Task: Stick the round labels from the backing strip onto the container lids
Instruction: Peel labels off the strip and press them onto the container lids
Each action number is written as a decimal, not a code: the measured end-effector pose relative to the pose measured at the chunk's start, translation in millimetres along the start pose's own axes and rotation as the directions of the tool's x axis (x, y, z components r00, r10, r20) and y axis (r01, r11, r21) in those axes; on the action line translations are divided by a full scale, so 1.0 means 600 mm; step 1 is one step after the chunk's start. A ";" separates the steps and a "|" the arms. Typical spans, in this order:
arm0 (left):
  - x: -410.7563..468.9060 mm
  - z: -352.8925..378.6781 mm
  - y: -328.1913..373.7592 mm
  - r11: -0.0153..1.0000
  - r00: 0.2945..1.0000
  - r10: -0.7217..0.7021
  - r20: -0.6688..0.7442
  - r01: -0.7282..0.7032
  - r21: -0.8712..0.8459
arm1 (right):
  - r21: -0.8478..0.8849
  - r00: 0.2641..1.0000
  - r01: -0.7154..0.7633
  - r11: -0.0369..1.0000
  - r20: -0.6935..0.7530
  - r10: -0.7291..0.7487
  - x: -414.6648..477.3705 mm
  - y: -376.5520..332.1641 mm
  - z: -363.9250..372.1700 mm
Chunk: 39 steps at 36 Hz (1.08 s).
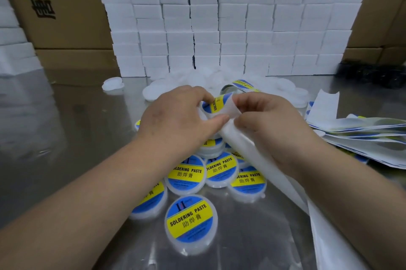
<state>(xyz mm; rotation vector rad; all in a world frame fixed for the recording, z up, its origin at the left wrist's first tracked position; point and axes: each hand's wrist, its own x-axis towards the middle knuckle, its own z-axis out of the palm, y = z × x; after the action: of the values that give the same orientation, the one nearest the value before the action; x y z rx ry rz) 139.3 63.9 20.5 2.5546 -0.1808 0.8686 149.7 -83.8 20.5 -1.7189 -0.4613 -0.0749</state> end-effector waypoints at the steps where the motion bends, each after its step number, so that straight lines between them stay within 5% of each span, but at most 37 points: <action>1: 0.000 0.001 -0.001 1.000 1.000 0.000 0.006 0.000 0.001 | -0.004 1.000 0.006 1.000 0.005 -0.006 -0.001 0.000 0.001; 14: -0.005 0.003 0.001 0.966 0.999 -0.023 0.027 0.030 -0.255 | -0.106 0.997 0.077 0.991 0.025 -0.075 0.005 0.006 -0.006; 22: 0.012 0.009 -0.021 0.865 0.960 -0.274 -0.050 0.223 -0.450 | -0.183 0.998 0.049 0.982 0.042 -0.042 0.005 0.008 -0.005; 30: 0.030 -0.006 -0.043 0.794 0.875 -0.443 -0.192 0.284 -0.537 | -0.299 0.986 0.068 0.952 -0.125 -0.110 0.010 0.012 -0.007; 39: 0.008 -0.006 -0.022 0.909 0.947 -0.255 -0.195 0.166 -0.382 | -0.414 0.928 0.249 0.876 -0.155 -0.338 0.001 0.005 -0.004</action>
<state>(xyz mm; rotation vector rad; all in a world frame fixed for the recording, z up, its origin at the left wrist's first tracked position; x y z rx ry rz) 144.5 77.1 21.2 2.0626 0.0142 0.9516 151.6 -86.6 18.3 -1.9844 -0.5659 -0.6139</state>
